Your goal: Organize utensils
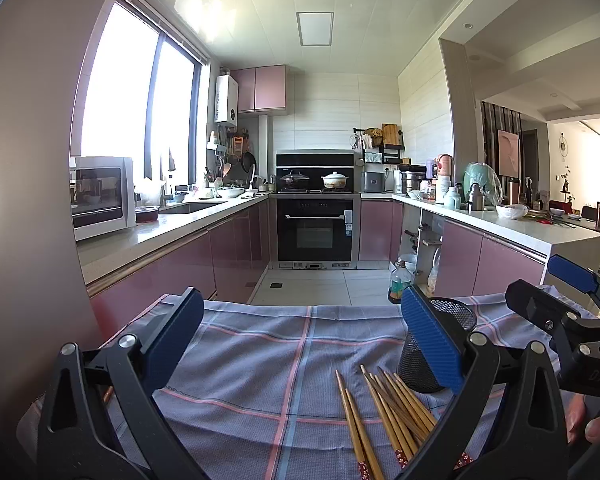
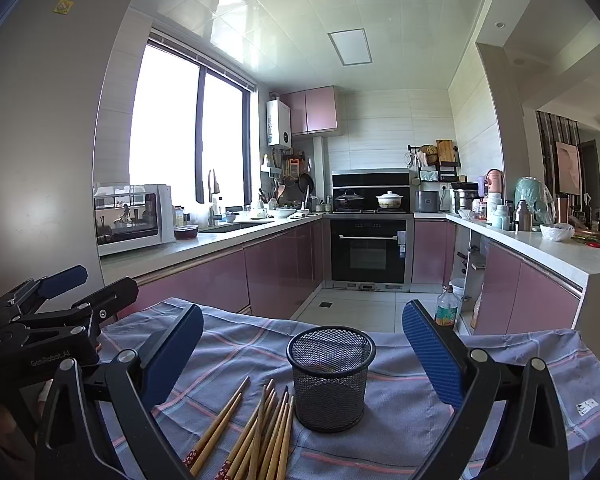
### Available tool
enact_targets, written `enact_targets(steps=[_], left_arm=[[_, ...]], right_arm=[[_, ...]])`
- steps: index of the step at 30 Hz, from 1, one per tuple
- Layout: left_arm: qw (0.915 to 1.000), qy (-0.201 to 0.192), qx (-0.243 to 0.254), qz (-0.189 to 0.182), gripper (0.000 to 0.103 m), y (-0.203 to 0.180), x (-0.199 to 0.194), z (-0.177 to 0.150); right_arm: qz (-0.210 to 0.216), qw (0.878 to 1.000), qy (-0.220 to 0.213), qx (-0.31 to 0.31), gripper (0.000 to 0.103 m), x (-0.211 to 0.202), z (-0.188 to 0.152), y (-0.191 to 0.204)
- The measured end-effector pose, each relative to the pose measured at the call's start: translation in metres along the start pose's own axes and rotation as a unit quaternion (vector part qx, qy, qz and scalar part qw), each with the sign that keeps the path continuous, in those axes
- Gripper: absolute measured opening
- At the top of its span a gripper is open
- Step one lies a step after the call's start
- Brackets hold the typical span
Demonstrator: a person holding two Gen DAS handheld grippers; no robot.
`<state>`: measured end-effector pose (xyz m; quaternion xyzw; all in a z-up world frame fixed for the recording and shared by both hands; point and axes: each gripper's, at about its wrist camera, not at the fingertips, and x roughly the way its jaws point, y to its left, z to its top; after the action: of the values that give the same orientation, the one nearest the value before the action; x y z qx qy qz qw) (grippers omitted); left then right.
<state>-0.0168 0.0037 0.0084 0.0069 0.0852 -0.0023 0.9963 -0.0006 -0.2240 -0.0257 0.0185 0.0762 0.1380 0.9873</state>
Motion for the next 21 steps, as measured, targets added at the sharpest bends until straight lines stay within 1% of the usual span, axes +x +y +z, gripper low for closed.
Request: enact_targets(steps=[21], left_arm=[[1.0, 0.001, 0.0, 0.001, 0.097, -0.0007, 0.0012, -0.0001]], right_arm=[[0.002, 1.0, 0.0, 0.003, 0.096, 0.0011, -0.0008, -0.0034]])
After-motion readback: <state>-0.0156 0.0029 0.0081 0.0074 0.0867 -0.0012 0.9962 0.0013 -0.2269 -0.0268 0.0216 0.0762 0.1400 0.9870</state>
